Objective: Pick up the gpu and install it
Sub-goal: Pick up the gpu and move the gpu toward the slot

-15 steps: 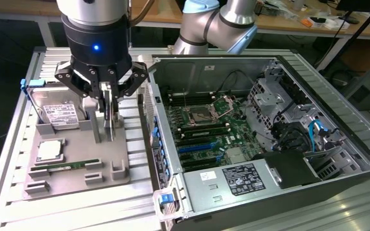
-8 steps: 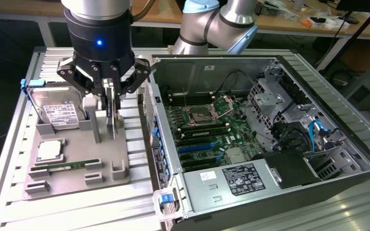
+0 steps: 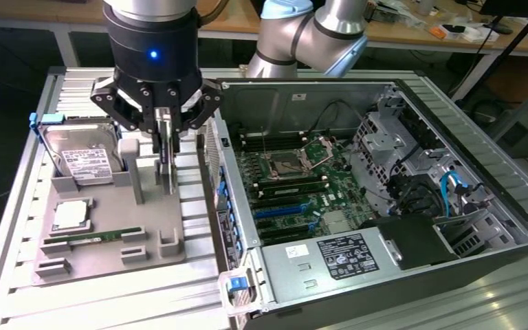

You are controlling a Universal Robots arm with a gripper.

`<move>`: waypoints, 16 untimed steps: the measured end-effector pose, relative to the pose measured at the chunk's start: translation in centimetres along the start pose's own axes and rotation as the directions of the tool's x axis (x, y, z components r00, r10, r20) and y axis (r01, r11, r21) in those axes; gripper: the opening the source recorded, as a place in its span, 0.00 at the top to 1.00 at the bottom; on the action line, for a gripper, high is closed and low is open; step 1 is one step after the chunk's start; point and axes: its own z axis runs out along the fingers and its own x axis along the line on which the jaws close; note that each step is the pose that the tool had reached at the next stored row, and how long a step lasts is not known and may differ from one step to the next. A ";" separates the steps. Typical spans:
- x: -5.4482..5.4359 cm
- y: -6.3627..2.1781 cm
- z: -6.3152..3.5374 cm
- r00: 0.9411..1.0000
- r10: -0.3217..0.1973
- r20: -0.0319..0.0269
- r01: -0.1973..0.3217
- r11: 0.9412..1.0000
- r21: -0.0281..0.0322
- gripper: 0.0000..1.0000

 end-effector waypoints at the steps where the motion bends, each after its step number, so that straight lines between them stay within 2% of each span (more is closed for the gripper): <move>1: -0.1 0.00 -0.06 1.000 0.000 0.000 0.000 1.000 0.000 0.73; 4: -0.4 0.05 -0.67 1.000 0.000 0.000 0.000 1.000 0.000 0.73; 10: -1.0 0.21 -3.77 1.000 0.000 0.000 0.000 1.000 0.000 0.73; 16: -2.4 0.30 -4.20 1.000 0.000 0.000 0.000 1.000 0.000 0.73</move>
